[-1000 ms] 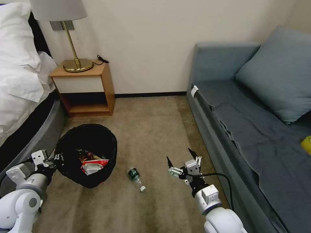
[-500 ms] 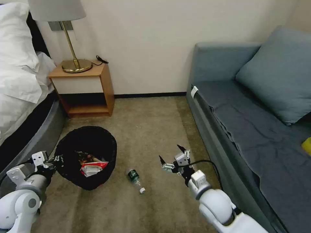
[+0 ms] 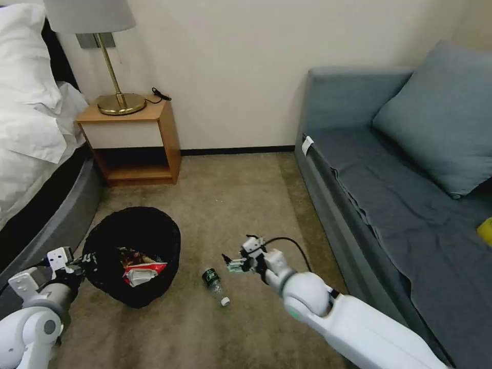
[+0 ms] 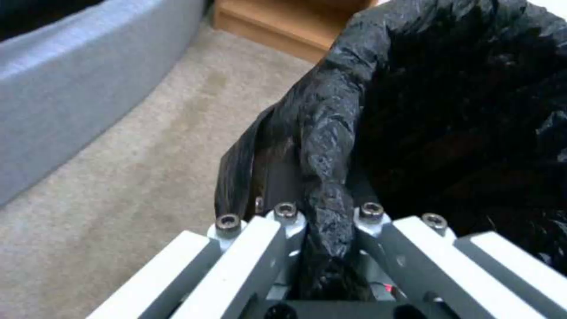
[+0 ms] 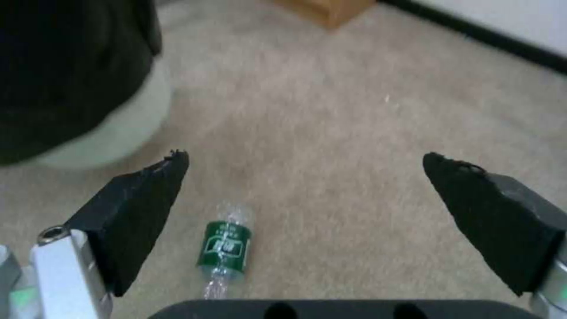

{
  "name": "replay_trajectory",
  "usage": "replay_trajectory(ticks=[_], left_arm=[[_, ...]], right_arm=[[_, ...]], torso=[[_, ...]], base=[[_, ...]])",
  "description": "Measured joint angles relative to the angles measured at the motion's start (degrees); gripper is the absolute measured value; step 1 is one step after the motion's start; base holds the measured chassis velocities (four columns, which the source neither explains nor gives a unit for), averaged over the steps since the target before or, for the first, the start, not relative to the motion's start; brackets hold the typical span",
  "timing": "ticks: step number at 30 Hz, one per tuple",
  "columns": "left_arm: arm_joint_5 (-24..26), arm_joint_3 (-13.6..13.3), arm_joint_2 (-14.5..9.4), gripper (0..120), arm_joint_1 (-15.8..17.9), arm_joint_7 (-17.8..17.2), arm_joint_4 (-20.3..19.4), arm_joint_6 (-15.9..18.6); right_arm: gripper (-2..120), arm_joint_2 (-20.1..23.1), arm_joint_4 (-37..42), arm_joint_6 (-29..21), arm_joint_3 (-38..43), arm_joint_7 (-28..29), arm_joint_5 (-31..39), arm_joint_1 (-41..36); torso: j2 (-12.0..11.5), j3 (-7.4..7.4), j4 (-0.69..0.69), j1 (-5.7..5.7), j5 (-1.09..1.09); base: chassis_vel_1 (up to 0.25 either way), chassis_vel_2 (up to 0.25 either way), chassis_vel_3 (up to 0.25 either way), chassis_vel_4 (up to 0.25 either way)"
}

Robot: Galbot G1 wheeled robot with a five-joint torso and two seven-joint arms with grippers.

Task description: Pick up the trash bin, then pick up the garbage on the floor and place it into the trash bin.

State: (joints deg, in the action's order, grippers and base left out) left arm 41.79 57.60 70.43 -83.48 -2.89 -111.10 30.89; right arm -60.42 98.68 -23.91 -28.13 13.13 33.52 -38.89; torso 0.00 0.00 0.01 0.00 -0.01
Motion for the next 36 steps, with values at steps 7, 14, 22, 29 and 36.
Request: replay_trajectory(ticks=[7,14,22,29,36], left_arm=[[0.6,1.8,-0.6,3,-0.7,1.0,1.4,-1.2],[1.4,2.3,-0.6,3,-0.8,1.7,1.8,-2.0],[2.4,2.9,-1.4,3,-1.2,2.3,2.3,-2.8],[3.1,3.2,-2.3,3,-1.1,2.5,2.9,-3.0],[3.5,2.8,-3.0,3,-0.6,2.6,3.4,-3.0]], right_arm=[[100,-5.8,-7.8,-6.3,-6.6,1.5,6.9,6.0],[100,-11.2,-14.6,-13.0,-10.6,2.3,14.2,9.3],[100,-14.1,-19.5,-18.2,-11.9,0.5,17.8,10.6],[100,-15.8,-24.1,-18.6,-13.3,-2.0,15.9,11.2],[100,-17.7,-29.8,-18.2,-14.1,-2.8,14.1,11.0]], torso=[[0.0,0.00,0.00,0.00,0.01],[0.0,0.00,0.00,0.00,0.00],[0.0,0.00,0.00,0.00,0.00],[0.0,0.00,0.00,0.00,0.00],[0.0,0.00,-0.01,0.00,0.01]], base=[[0.000,0.000,0.000,0.000],[0.000,0.000,0.000,0.000],[0.000,0.000,0.000,0.000],[0.000,0.000,0.000,0.000],[0.000,0.000,0.000,0.000]])
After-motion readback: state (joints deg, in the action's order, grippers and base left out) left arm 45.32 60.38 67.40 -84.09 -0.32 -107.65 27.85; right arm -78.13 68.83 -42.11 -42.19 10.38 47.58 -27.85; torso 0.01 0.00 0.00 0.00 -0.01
